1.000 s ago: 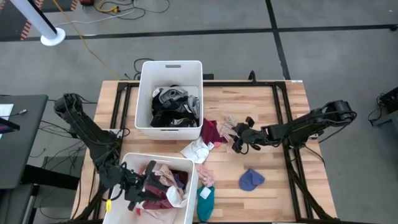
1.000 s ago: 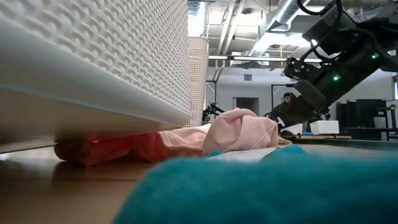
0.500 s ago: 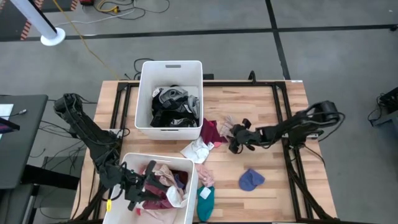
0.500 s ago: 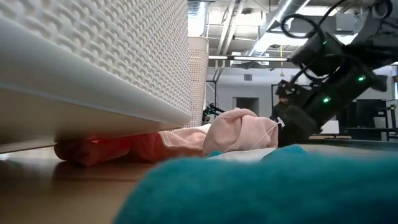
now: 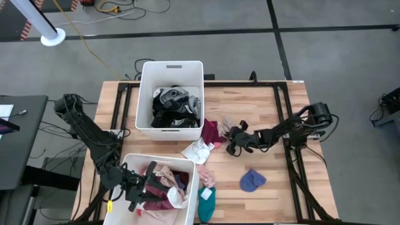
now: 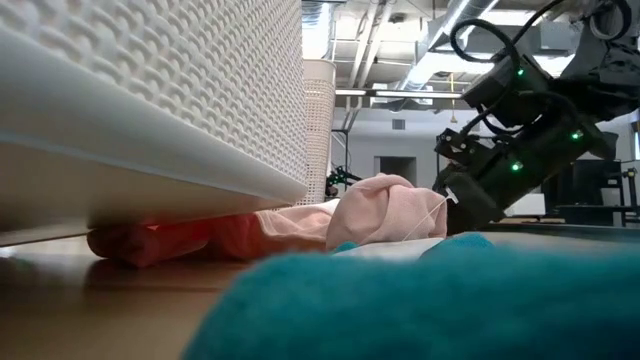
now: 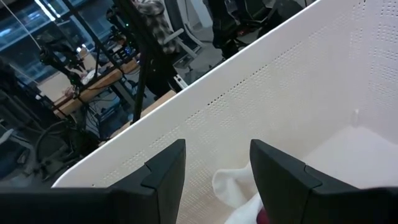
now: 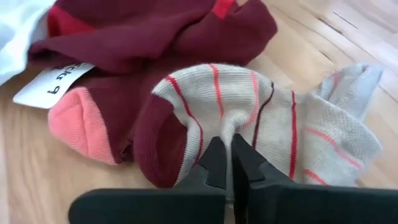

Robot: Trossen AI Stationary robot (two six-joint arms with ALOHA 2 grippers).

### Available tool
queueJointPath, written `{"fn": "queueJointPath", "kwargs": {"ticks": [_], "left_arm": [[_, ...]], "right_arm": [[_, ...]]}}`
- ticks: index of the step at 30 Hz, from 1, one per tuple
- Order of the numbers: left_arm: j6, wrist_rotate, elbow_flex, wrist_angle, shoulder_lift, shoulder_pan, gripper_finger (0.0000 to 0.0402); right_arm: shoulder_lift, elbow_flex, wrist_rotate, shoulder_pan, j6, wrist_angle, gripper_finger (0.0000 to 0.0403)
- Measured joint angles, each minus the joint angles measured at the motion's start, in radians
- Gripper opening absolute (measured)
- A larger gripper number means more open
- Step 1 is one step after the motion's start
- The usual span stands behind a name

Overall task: Sort clothes
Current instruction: Put the light brown striped sock into the bottom white laundry bin

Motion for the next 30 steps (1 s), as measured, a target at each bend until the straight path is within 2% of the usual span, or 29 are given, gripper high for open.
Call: {"fn": "queueJointPath", "kwargs": {"ticks": [7, 17, 24, 30], "left_arm": [[-0.012, 0.000, 0.000, 0.000, 0.000, 0.022, 0.0173], [-0.014, 0.000, 0.000, 0.000, 0.000, 0.052, 0.0173], [-0.014, 0.000, 0.000, 0.000, 0.000, 0.079, 0.0173], [-0.014, 0.000, 0.000, 0.001, 0.000, 0.095, 0.0173]], "right_arm": [[-0.071, -0.006, -0.009, 0.048, -0.019, -0.027, 0.0004], [-0.310, -0.006, 0.030, 0.138, -0.110, -0.062, 0.0001], [-0.439, 0.032, 0.060, 0.225, -0.226, -0.051, 0.0001], [-0.494, 0.117, 0.072, 0.309, -0.373, -0.041, 0.0000]]}}
